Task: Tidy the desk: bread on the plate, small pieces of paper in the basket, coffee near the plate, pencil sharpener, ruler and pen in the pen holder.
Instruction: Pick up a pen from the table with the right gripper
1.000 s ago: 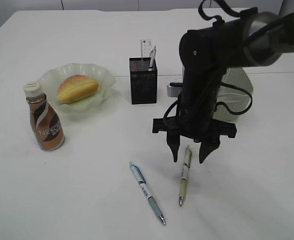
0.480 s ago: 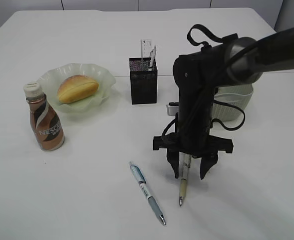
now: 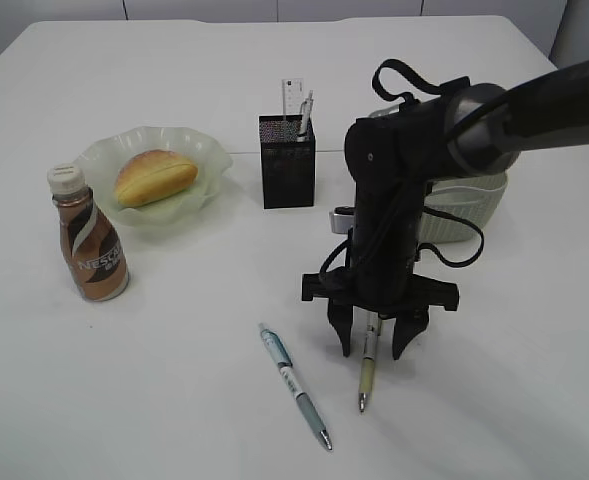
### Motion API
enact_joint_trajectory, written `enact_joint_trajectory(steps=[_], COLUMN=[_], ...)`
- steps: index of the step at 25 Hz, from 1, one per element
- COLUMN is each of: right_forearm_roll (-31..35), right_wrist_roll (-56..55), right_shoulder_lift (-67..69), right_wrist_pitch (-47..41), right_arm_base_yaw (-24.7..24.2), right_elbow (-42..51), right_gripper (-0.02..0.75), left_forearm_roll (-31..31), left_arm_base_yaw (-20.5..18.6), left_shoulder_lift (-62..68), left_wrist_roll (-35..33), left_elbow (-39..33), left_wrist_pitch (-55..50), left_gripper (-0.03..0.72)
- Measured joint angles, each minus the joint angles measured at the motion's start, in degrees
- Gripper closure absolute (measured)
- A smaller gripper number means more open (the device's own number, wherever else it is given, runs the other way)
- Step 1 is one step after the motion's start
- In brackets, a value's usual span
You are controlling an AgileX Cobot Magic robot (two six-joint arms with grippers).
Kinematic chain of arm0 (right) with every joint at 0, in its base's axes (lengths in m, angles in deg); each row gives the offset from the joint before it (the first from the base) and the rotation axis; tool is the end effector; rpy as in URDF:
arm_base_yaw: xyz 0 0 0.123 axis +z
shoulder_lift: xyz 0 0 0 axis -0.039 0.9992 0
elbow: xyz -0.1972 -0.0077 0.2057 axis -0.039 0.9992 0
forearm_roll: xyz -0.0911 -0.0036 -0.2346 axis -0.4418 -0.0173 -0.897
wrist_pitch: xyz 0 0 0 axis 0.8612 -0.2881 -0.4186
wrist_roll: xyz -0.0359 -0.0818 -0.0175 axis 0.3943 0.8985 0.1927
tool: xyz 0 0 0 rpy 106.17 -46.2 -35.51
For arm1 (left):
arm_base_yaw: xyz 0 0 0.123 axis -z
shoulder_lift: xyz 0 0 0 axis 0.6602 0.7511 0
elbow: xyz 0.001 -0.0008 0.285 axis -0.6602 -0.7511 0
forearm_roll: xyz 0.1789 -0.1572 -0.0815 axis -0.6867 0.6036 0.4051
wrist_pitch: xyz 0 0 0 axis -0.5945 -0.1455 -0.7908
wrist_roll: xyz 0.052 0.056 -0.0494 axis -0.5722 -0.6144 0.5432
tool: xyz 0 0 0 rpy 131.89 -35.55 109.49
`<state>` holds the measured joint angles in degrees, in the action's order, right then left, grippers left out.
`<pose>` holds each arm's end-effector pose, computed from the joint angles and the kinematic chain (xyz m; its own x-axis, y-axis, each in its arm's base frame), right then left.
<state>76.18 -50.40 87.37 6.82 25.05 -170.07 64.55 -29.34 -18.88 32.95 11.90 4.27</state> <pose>0.3603 0.1936 0.1190 -0.9825 0.1421 0.1201 0.1440 0.9895 0.0074 0.1882 -0.0470 0.3628 -0.9133 0.0131 -0.4071 0.0784 0.9864 -0.1443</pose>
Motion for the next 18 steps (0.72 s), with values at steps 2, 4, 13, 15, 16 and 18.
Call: enact_joint_trajectory(steps=[2, 4, 13, 15, 16, 18], right_forearm_roll=[0.0, 0.0, 0.0, 0.0, 0.0, 0.0], right_wrist_roll=[0.0, -0.1, -0.1, -0.1, -0.1, -0.1], right_shoulder_lift=[0.0, 0.0, 0.1, 0.1, 0.1, 0.1], right_wrist_pitch=[0.2, 0.3, 0.5, 0.6, 0.6, 0.6], right_arm_base_yaw=[0.0, 0.0, 0.0, 0.0, 0.0, 0.0], right_elbow=[0.0, 0.0, 0.0, 0.0, 0.0, 0.0], right_gripper=[0.286, 0.286, 0.303, 0.346, 0.37, 0.431], left_forearm_roll=[0.0, 0.0, 0.0, 0.0, 0.0, 0.0], left_arm_base_yaw=[0.0, 0.0, 0.0, 0.0, 0.0, 0.0], left_shoulder_lift=[0.0, 0.0, 0.0, 0.0, 0.0, 0.0], left_wrist_roll=[0.0, 0.0, 0.0, 0.0, 0.0, 0.0], left_elbow=[0.0, 0.0, 0.0, 0.0, 0.0, 0.0], left_wrist_pitch=[0.0, 0.0, 0.0, 0.0, 0.0, 0.0], left_gripper=[0.337, 0.338, 0.338, 0.338, 0.337, 0.338])
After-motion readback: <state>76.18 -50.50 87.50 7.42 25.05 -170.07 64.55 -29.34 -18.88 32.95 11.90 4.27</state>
